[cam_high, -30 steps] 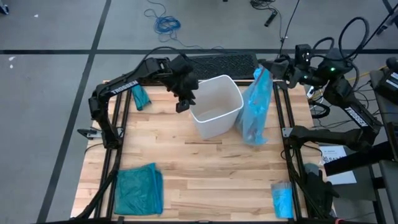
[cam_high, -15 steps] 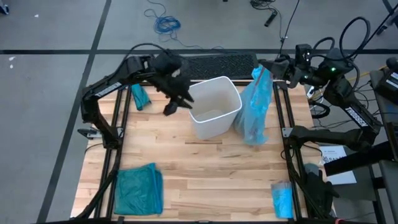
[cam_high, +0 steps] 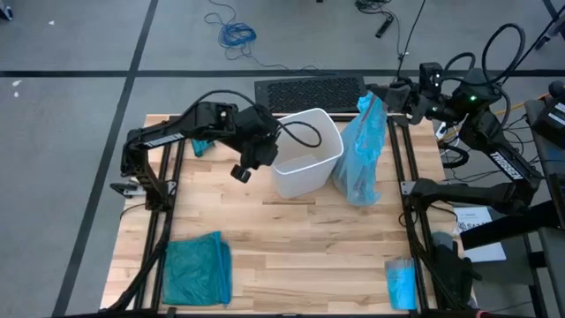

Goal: Place trash/remove bag and relplace
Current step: Close the blue trash bag

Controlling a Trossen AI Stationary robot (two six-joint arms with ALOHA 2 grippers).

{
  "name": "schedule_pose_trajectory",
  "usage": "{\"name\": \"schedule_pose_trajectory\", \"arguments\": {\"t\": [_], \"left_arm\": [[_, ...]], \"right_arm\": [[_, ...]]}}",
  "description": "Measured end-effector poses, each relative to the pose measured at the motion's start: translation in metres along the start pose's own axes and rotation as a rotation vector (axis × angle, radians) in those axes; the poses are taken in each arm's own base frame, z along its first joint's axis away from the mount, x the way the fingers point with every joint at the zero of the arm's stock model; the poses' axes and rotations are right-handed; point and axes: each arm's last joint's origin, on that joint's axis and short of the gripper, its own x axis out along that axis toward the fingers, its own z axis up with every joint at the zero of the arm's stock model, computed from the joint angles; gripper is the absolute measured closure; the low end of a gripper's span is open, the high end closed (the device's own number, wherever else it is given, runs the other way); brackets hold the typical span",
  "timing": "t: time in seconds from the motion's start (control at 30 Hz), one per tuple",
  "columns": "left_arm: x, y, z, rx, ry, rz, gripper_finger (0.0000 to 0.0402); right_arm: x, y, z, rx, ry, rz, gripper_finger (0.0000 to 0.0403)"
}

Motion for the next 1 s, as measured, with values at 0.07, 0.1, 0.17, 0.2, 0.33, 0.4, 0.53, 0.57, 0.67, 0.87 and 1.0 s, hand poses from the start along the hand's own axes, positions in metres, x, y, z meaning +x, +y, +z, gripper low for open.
{"name": "schedule_pose_trajectory", "arguments": {"t": [0.07,0.1,0.17,0.2,0.33,0.4,0.53,0.57,0.67,0.87,1.0], "left_arm": [[0.006,0.001,0.000,0.002,0.018,-0.016,0.0271],[0.010,0.001,0.001,-0.004,0.023,-0.024,0.0274],[0.016,0.001,0.000,-0.013,0.047,-0.051,0.0287],[0.019,0.001,0.000,-0.021,0.055,-0.058,0.0298],[0.024,0.004,-0.002,-0.080,0.071,-0.071,0.0374],[0.025,0.006,-0.006,-0.172,0.111,-0.059,0.0387],[0.024,0.012,-0.020,-0.279,0.251,0.020,0.0388],[0.023,0.012,-0.024,-0.309,0.280,0.023,0.0388],[0.013,0.012,-0.036,-0.381,0.339,0.023,0.0388],[-0.018,0.016,-0.056,-0.555,0.237,-0.015,0.0389],[-0.042,0.017,-0.069,-0.632,0.119,-0.056,0.0389]], "right_arm": [[0.000,0.000,0.000,0.004,-0.001,0.000,0.0403],[0.000,0.000,0.000,0.004,-0.001,0.000,0.0403],[0.000,0.000,0.000,0.004,-0.001,0.001,0.0403],[0.000,0.000,0.000,0.004,-0.001,0.001,0.0403],[0.000,0.000,0.000,0.004,-0.002,0.001,0.0403],[0.000,0.000,0.001,0.003,-0.005,0.003,0.0403],[0.000,0.000,0.001,0.003,-0.007,0.003,0.0403],[0.000,0.000,0.001,0.003,-0.008,0.003,0.0403],[0.000,0.000,0.001,0.003,-0.007,0.003,0.0403],[0.000,0.000,0.001,0.003,-0.006,0.002,0.0403],[0.000,0.000,0.000,0.005,-0.001,0.000,0.0403]]}}
